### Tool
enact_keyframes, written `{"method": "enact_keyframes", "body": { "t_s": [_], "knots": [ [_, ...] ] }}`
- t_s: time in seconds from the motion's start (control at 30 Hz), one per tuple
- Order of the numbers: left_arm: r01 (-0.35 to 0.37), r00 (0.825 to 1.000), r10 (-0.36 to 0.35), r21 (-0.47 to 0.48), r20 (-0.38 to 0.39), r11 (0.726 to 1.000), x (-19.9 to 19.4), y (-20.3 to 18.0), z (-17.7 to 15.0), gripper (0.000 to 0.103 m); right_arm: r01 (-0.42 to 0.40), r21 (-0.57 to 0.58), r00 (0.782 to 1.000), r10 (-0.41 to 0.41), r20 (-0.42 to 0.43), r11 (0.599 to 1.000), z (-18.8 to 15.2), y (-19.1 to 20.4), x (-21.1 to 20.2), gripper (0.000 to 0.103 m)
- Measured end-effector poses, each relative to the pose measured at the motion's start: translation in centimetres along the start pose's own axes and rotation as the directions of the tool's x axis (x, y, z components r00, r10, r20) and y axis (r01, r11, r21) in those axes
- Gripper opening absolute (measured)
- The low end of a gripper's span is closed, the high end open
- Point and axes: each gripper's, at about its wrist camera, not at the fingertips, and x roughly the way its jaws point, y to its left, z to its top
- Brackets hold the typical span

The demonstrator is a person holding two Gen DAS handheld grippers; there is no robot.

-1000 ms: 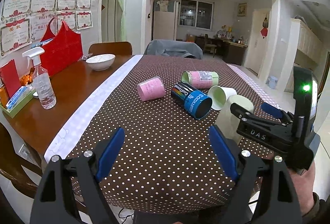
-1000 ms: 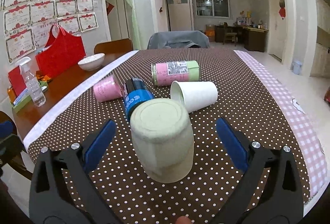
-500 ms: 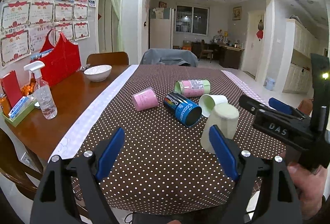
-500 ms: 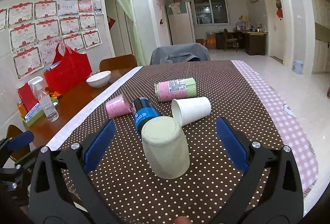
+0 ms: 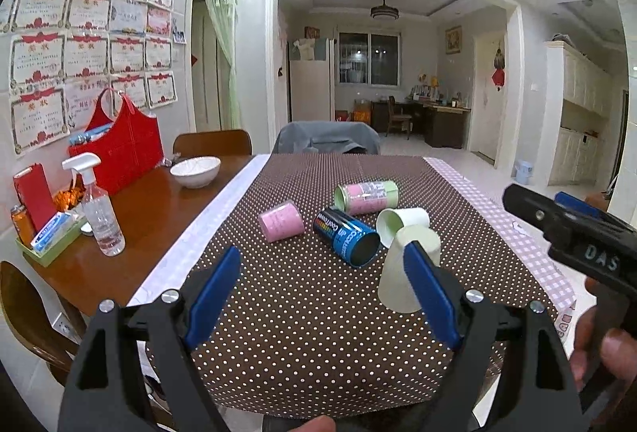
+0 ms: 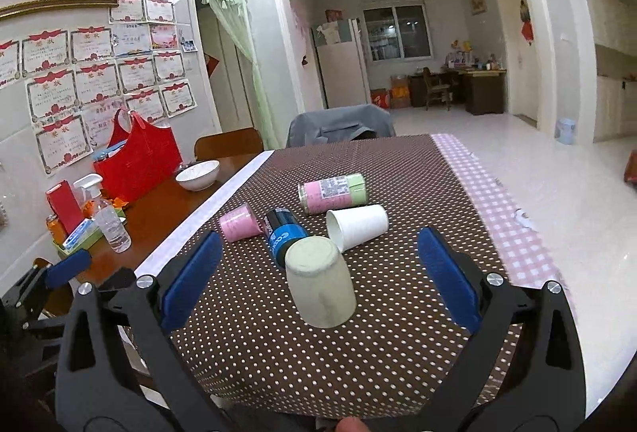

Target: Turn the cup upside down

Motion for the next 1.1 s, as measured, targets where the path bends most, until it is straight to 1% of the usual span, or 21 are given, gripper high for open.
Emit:
{"method": "enact_keyframes", "body": {
  "t_s": [0.2, 0.53, 0.8, 0.87, 1.1],
  "knots": [
    [0.01, 0.999, -0.01, 0.005, 0.043, 1.0, -2.0, -0.4, 0.6, 0.083, 0.035, -0.018, 0.998, -0.034, 0.053, 0.999, -0.1, 0.4, -2.5, 0.097],
    [0.008, 0.995, -0.009, 0.011, 0.097, 1.0, -4.3, -0.9, 1.3, 0.083, 0.05, -0.023, 0.996, -0.049, 0.079, 0.998, -0.3, 0.7, -4.2, 0.097],
    [-0.002, 0.993, 0.0, 0.021, 0.118, 1.0, -5.3, -1.3, 1.5, 0.083, 0.052, -0.037, 0.994, -0.048, 0.099, 0.998, -0.2, 1.2, -4.8, 0.097],
    [-0.007, 0.993, 0.005, 0.02, 0.118, 1.0, -5.3, -1.4, 1.5, 0.084, 0.051, -0.037, 0.994, -0.047, 0.096, 0.998, -0.2, 1.2, -4.8, 0.097],
    [-0.029, 0.992, 0.027, 0.012, 0.123, 0.999, -5.4, -1.2, 1.6, 0.085, 0.055, -0.036, 0.995, -0.051, 0.09, 0.998, -0.3, 1.1, -4.7, 0.097]
  ]
}}
